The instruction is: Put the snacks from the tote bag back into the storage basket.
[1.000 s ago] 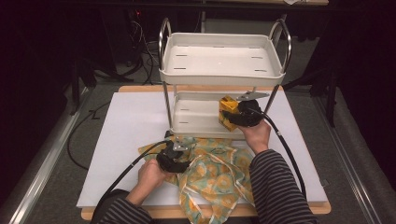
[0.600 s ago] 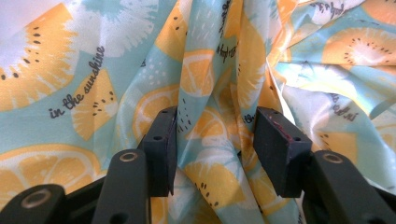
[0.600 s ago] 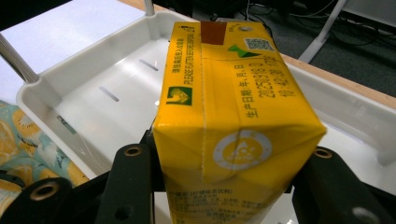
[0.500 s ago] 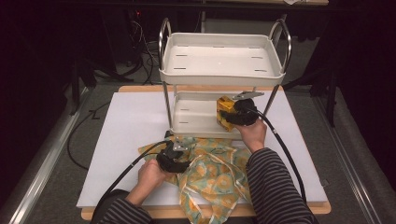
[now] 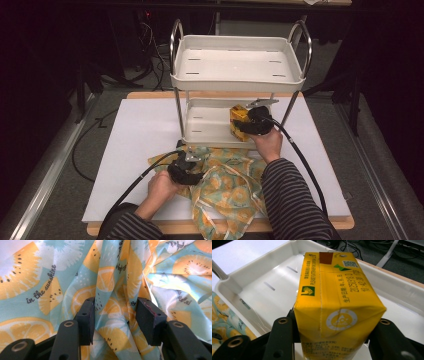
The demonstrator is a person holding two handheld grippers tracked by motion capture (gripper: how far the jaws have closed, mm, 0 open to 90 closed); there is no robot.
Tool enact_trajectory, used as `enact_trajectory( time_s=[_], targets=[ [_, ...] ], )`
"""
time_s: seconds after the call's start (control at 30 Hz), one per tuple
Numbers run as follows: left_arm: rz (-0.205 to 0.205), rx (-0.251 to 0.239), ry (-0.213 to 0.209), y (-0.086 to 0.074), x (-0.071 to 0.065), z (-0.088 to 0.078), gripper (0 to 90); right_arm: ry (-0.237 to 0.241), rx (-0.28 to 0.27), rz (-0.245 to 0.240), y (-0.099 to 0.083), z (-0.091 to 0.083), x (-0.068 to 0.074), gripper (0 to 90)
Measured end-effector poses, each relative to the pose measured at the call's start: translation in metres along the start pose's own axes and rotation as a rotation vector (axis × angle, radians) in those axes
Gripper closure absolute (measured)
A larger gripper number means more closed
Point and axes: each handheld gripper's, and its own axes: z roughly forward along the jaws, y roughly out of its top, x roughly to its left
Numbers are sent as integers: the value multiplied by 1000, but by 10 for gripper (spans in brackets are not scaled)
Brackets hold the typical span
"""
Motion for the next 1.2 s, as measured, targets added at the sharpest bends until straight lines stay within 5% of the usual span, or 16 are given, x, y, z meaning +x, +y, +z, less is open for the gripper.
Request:
enact_trajectory(
  time_s=[1.2],
  targets=[
    [-2, -2, 1, 0, 0, 0, 512, 4, 78, -45, -6, 6, 2, 540]
  ],
)
